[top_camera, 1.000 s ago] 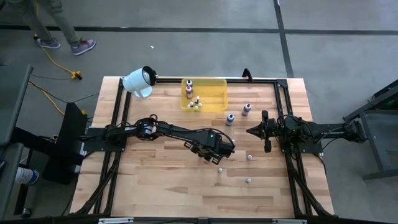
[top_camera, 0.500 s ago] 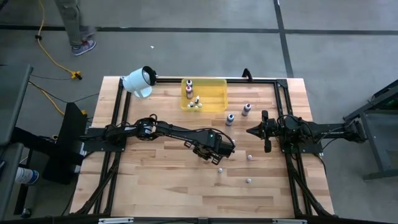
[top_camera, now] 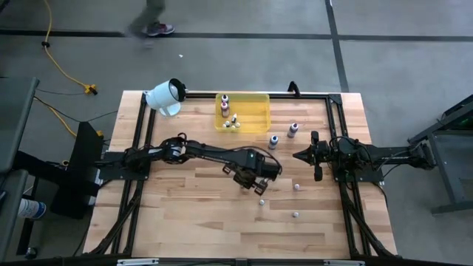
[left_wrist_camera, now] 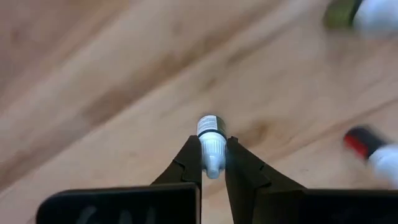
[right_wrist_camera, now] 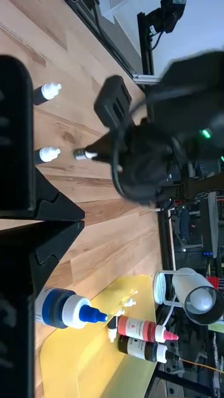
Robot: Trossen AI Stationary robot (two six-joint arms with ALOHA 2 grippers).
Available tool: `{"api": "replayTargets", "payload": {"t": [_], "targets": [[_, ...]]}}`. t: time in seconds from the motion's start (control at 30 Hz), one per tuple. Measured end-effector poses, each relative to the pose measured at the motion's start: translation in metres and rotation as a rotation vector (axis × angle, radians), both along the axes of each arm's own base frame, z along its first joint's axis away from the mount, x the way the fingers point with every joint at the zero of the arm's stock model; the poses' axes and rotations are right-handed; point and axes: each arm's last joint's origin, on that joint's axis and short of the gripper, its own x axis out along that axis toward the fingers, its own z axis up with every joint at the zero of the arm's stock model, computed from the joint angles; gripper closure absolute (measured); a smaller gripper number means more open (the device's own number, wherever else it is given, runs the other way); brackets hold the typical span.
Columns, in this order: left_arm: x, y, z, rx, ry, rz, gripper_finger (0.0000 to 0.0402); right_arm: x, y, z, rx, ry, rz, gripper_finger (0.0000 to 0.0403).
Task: Pick & Place food coloring
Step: Put the small green food coloring bottle into the yellow container
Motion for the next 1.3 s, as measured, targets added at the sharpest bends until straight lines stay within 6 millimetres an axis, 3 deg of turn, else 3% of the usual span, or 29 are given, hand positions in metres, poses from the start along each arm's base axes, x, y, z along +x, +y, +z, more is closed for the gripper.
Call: {"api": "replayTargets", "payload": {"t": [0.27, 0.77, 1.3], "targets": [[0.003, 0.039, 0.032, 0.027, -0.059, 0.067, 0.0378, 0.000, 0.000, 0.000, 0.000, 0.000, 0.000, 0.0402], [-0.025, 0.126, 0.095, 0.147, -0.181, 0.123, 0.0378, 0.000, 0.000, 0.000, 0.001, 0.003, 0.002, 0.0402], [-0.037, 0.213, 0.102, 0.239, -0.284, 0.089, 0.0378, 0.000, 0.000, -0.001, 0.001, 0.005, 0.001, 0.0402]]}}
